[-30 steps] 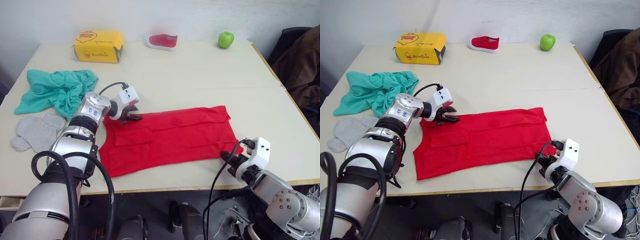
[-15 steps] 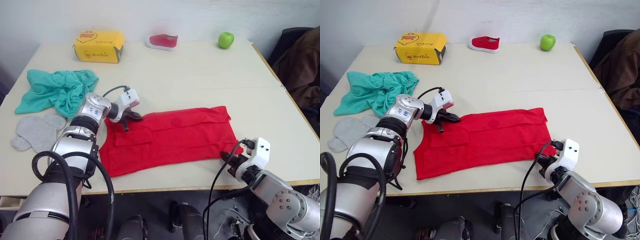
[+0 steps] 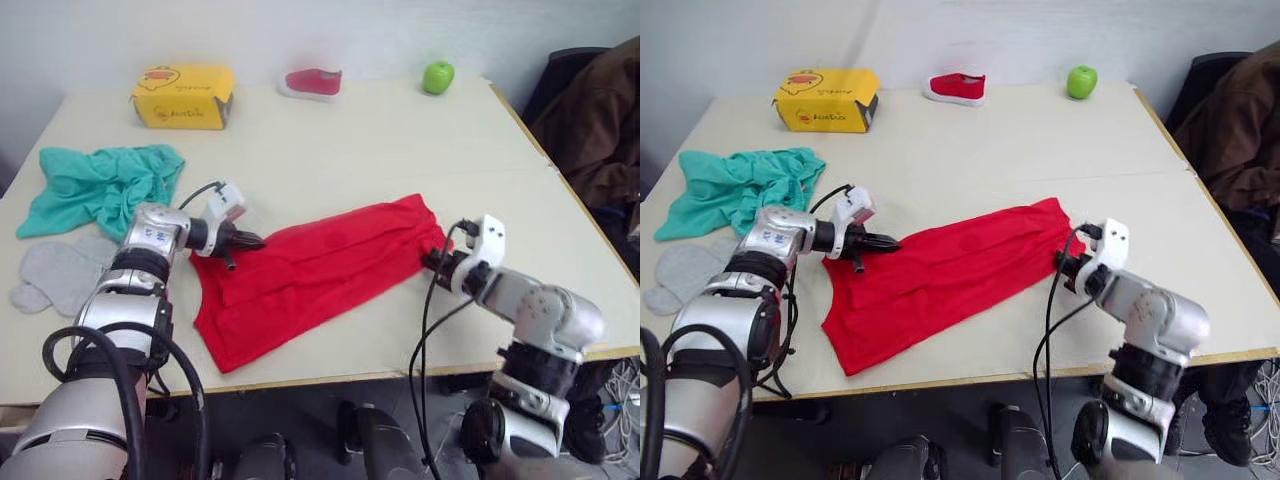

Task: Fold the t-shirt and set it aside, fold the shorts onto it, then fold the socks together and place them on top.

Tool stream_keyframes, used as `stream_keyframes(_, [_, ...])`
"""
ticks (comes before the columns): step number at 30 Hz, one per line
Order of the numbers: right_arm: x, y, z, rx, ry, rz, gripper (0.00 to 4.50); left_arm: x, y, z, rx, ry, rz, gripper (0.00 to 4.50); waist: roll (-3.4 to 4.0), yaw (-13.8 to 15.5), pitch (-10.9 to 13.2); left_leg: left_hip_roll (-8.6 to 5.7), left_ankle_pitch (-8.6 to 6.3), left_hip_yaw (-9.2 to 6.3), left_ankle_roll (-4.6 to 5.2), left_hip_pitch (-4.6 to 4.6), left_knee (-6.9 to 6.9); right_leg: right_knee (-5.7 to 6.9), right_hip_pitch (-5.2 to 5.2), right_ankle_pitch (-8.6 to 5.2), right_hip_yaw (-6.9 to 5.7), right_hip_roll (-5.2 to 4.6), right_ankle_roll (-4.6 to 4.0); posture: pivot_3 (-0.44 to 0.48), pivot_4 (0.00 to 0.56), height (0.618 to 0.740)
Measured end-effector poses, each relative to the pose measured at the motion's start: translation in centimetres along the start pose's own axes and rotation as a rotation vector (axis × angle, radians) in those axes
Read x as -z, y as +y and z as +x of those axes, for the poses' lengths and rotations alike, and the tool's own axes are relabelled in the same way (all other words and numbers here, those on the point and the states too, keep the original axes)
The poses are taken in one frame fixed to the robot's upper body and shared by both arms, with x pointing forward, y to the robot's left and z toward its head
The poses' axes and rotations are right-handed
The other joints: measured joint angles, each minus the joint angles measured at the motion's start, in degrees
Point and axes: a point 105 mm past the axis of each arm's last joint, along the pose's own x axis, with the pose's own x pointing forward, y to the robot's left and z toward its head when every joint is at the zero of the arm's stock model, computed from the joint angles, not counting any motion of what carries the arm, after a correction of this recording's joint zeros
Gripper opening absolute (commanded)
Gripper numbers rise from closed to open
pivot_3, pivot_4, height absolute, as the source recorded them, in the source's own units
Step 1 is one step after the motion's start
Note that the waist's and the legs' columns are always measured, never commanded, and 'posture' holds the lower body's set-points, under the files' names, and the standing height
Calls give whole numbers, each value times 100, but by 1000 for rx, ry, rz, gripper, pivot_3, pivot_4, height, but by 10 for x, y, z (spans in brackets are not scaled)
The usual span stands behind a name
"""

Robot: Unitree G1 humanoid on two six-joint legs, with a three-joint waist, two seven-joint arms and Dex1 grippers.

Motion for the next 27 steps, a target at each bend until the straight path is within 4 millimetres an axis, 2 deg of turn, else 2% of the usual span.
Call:
stream_keyframes(3, [-16,5,21,-13,-12,-25,0,11,-3,-9,2,-60,-52,50,3,-57,-1,4,3,9,-6,9,-9,6,-3,-2,9,2,-4,0,150,740])
stream_keyframes(6, [-23,8,32,-23,-18,-58,0,21,-11,-16,-1,-104,-86,50,5,-61,-2,8,4,13,-7,12,-12,6,-3,-3,14,1,-5,0,150,740])
stream_keyframes(12, [-32,20,55,-57,-4,-117,0,43,-40,-35,-136,-182,-213,50,12,-153,-5,11,5,12,-10,19,-15,7,-2,-3,26,-1,-6,0,150,740])
stream_keyframes(17, [-35,25,64,-80,-3,-145,0,49,-72,-37,-185,-222,-350,50,13,-101,-5,11,5,12,-10,18,-18,4,-1,-3,29,-2,-6,0,150,740])
stream_keyframes(21, [-31,32,65,-126,18,-171,0,48,-74,-35,-214,-214,-381,50,14,-8,-5,11,5,12,-11,17,-17,3,-1,-3,29,-2,-6,0,150,740])
stream_keyframes(24, [-32,33,58,-161,37,-192,650,46,-73,-34,-212,-213,-372,722,19,5,-1,11,5,11,-11,13,-17,1,-3,-3,29,-1,-6,0,150,740])
stream_keyframes(27, [-37,33,37,-213,40,-254,1643,43,-67,-38,-205,-215,-368,1569,22,46,0,11,5,5,-12,10,-18,-3,-3,-3,25,-1,-6,0,150,740])
